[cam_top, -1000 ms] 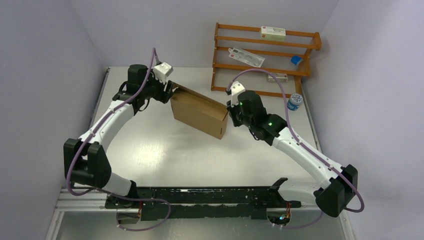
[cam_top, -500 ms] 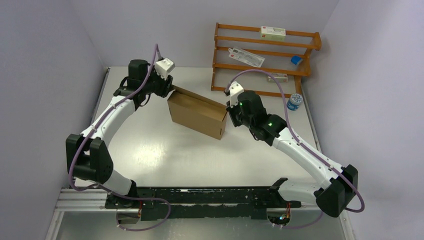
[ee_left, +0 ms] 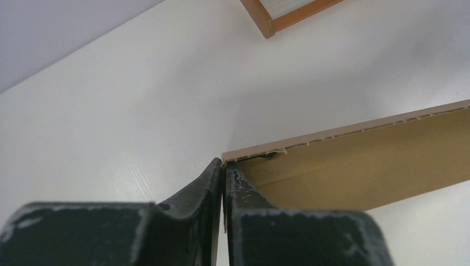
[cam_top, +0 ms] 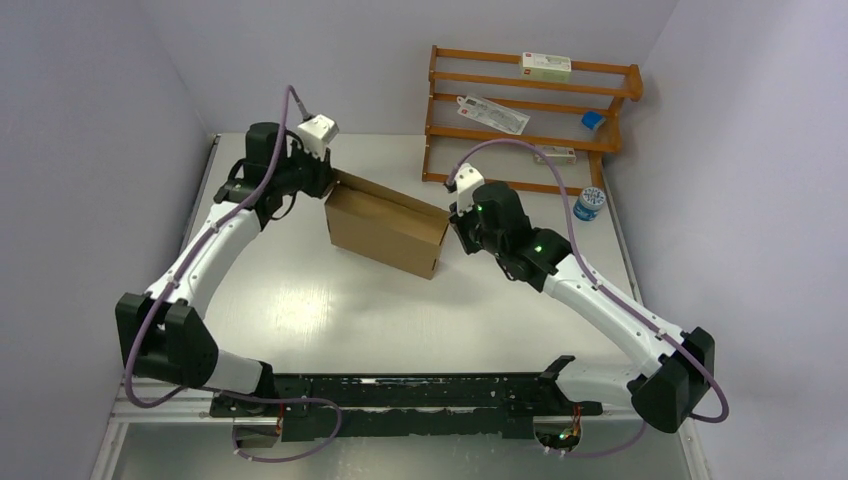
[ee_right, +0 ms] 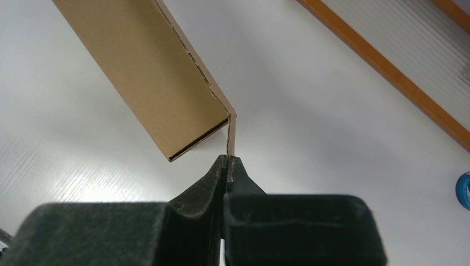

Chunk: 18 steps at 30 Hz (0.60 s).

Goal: Fold the paper box

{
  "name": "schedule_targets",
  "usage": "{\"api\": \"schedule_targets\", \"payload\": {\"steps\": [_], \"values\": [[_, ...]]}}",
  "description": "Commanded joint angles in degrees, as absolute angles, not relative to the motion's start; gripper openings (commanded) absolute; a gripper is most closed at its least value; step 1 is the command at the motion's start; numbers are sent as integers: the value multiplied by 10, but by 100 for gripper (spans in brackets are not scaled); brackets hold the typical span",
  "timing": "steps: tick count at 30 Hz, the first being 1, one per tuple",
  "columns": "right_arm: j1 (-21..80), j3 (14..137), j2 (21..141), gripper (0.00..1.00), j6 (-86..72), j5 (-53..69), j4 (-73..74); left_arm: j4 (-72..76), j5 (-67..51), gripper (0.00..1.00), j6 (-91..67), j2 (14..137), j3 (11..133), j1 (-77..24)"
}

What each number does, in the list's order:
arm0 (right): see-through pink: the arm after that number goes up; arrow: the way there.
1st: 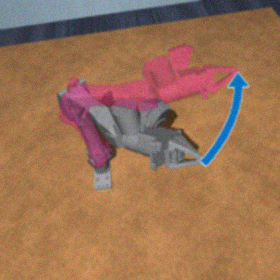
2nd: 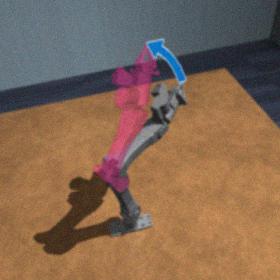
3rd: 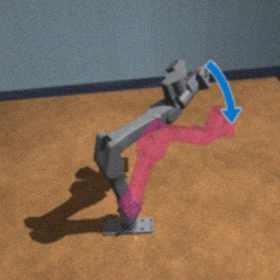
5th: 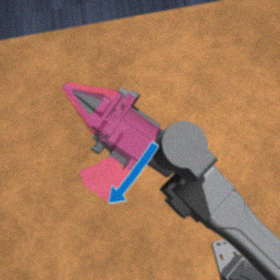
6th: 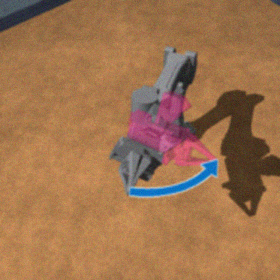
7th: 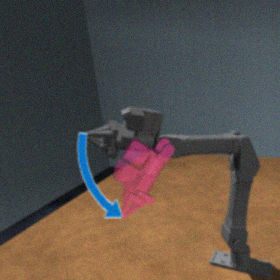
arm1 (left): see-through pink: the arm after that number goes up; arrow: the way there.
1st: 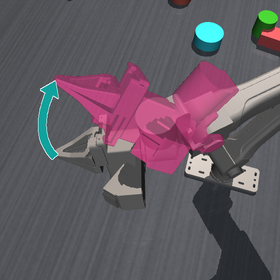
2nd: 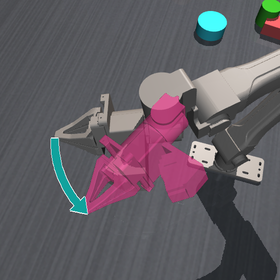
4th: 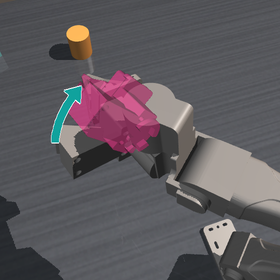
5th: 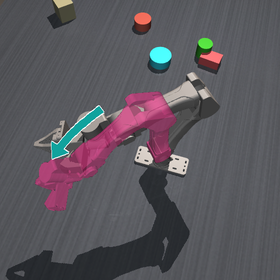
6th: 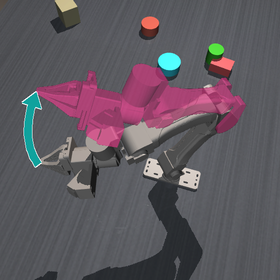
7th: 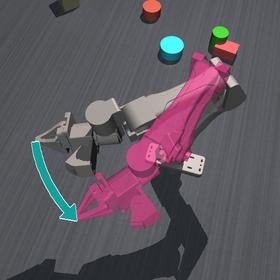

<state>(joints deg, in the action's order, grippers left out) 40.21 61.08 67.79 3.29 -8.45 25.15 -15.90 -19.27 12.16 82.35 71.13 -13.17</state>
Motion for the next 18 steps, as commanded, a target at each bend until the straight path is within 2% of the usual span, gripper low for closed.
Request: {"api": "schedule_targets", "payload": {"steps": [1, 7, 18], "values": [[411, 636, 694, 0, 31, -95, 263, -223, -172, 8, 20, 784, 700, -131], [423, 651, 716, 0, 32, -119, 268, -298, -129, 5, -68, 760, 678, -142], [491, 663, 763, 0, 43, -205, 272, -367, -92, 6, -162, 787, 717, -169]]}}
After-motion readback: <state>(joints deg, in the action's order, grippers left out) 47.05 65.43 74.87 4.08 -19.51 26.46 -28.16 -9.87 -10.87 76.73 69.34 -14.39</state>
